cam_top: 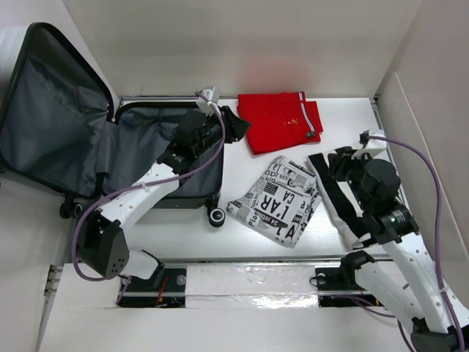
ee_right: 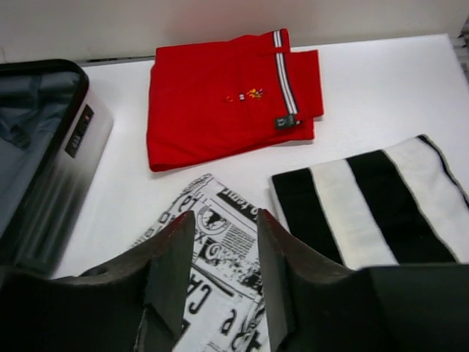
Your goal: Pack the luggage
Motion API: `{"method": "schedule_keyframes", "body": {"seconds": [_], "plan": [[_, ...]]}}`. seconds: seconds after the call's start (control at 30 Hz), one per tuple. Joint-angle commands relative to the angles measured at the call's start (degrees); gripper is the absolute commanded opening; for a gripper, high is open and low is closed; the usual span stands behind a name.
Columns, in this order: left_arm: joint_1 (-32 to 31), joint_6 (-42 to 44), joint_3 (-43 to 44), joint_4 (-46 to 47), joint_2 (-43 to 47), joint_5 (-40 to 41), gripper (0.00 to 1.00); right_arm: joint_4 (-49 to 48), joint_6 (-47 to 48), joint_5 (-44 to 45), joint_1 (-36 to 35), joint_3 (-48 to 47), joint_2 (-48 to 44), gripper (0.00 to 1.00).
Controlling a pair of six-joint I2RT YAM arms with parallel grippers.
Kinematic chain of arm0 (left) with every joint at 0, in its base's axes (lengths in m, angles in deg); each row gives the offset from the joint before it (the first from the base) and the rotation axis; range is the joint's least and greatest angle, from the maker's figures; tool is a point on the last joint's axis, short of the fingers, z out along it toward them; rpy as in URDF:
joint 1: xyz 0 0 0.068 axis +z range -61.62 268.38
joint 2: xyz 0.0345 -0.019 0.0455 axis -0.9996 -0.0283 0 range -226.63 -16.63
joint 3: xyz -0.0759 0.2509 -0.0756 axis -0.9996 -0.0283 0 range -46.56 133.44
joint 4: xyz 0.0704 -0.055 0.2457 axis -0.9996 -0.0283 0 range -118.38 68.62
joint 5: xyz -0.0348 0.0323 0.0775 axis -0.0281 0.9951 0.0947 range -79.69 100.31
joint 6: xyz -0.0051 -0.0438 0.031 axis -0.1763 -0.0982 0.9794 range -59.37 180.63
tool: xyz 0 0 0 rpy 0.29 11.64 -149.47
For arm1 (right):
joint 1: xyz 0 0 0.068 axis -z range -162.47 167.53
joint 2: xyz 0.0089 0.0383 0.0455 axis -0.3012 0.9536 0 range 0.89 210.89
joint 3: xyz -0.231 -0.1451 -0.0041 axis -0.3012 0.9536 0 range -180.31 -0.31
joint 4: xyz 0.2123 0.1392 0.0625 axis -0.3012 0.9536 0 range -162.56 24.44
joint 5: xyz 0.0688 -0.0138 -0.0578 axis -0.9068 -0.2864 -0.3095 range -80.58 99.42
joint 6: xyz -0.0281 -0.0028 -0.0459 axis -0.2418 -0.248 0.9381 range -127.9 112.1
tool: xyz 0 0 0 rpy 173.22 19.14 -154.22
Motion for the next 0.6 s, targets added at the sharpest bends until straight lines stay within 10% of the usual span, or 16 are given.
{"method": "schedule_keyframes", "body": {"seconds": [0.0, 0.1, 0.3, 0.4, 0.57], "plan": [[-0.14, -0.49, 3.31, 0.81, -1.13, 0.05, 0.30, -2.04, 0.35, -2.28, 0.26, 0.12, 0.45, 0.34], [-1.80, 1.33, 10.29, -2.77, -5.42, 8.71, 0.00, -1.16, 0.44, -1.75, 0.26, -0.24, 0.28, 0.13], [-5.76, 2.58, 28.42, -15.44, -22.21, 22.45, 0.00, -1.25, -0.09, -3.24, 0.78, 0.38, 0.11, 0.06], [-5.76, 2.32, 36.93, -20.44, -30.47, 26.77, 0.27, -0.89, -0.09, -3.50, 0.78, 0.99, -0.68, 0.11], [-5.15, -1.89, 55.15, -33.26, -47.08, 31.35, 0.67, -2.73, -0.61, -6.48, 0.78, 3.19, -1.92, 0.58]]}}
